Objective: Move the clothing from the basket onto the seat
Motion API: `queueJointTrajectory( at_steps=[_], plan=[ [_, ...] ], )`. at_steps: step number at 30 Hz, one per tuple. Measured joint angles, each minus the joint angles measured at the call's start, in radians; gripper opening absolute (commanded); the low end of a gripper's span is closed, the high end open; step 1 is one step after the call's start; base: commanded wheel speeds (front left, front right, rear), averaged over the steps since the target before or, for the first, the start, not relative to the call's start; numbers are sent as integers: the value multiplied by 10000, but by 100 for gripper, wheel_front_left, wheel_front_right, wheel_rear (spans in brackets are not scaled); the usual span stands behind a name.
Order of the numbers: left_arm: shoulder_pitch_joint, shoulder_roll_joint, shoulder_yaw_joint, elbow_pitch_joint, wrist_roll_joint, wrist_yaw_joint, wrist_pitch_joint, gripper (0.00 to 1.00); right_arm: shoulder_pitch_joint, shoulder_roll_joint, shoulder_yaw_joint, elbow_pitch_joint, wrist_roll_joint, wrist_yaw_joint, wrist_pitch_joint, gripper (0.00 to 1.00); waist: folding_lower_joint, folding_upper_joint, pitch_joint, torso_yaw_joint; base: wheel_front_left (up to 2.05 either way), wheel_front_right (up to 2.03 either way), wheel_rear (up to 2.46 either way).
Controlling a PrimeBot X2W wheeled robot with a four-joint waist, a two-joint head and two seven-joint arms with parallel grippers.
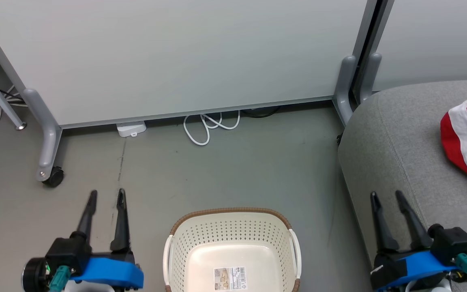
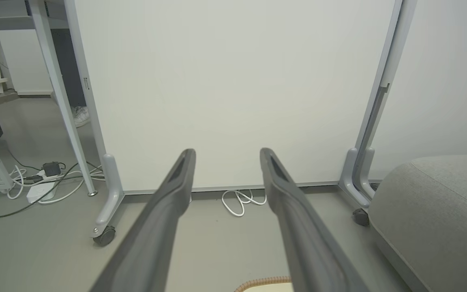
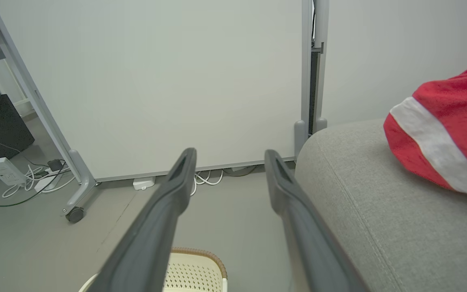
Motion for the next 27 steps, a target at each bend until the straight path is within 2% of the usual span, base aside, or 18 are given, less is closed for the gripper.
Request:
queueJointTrajectory(
  at_steps=[6,27],
  plan=[
    [395,-48,12,529,-148,0,123,0,174,15,-8,510,104,0,115,0,0,0,-4,-6,0,0,0],
    [247,-56,261,497,-4211,-46,1104,0,150,21,-234,410,4038,0,1118,0,1,0,-61,-135,0,0,0]
  ],
)
